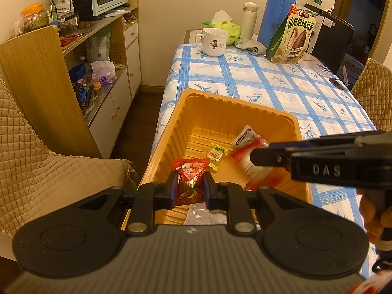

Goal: Organize snacks
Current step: 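Open both tools to drop the snacks into the orange tray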

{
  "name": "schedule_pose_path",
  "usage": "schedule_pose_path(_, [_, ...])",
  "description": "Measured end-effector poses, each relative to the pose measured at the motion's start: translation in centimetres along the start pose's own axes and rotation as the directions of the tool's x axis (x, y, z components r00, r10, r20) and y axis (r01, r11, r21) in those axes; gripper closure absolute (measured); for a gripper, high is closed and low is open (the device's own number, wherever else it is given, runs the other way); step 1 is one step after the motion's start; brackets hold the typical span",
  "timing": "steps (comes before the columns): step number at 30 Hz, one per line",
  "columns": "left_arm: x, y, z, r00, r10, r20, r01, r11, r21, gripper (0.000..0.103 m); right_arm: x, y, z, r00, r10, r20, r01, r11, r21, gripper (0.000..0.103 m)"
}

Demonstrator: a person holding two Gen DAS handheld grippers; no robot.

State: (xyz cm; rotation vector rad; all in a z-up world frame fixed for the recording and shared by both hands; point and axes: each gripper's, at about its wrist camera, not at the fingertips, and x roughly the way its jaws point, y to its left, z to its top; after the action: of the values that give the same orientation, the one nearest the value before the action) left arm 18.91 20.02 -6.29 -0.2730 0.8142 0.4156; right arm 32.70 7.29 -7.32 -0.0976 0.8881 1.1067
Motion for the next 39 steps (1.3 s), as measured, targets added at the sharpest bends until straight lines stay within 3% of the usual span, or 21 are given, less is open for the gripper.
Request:
schedule_pose_path(1, [0.0, 0.0, 0.0, 1.0, -0.001, -0.002, 0.001, 1.0, -0.001, 0.084, 0.1, 0.0, 0.1, 1.0, -0.003, 0.0, 0.003, 1.0, 0.003, 0.071])
schedule_pose_path(3, [0.1, 0.1, -0.1, 1.0, -0.001, -0.004, 0.001, 1.0, -0.003, 0.084, 0.0, -0.1, 0.2, 1.0, -0.002, 0.014, 0.002, 1.0, 0.011, 0.05])
schedule_pose_path(4, [0.0, 0.2, -0.2, 1.0, -0.001, -0.005, 0.001, 1.0, -0.006, 0.084, -0.1, -0.1, 0.1, 1.0, -0.002, 0.019, 0.002, 1.0, 0.011, 0.049])
schedule_pose_path(17, [-1.7, 1.0, -1.4, 1.0, 0.002, -0.009, -0.002, 1.0, -0.028, 0.084, -1.4, -0.3, -1.4, 0.999, -0.021, -0.046, 0.02, 0.999, -0.027, 0.048])
schedule_pose_path(34, [-1.5, 0.9, -1.6, 1.0, 0.01, -0.015, -0.01, 1.0, -0.011, 0.083, -2.0, 0.5, -2.3, 0.998, -0.022, -0.06, 0.019, 0.998, -0.053, 0.046])
schedule_pose_path(36, [-1.4, 0.9, -1.6, 1.0, 0.009, -0.016, -0.009, 1.0, -0.007, 0.081, -2.1, 0.5, -2.4, 0.998, -0.023, -0.058, 0.02, 0.998, -0.055, 0.045])
schedule_pose_path(39, [-1.5, 0.8, -1.7, 1.0, 0.007, -0.018, -0.007, 1.0, -0.007, 0.068, -2.3, 0.7, -2.4, 0.998, -0.028, -0.056, 0.024, 0.998, -0.066, 0.042])
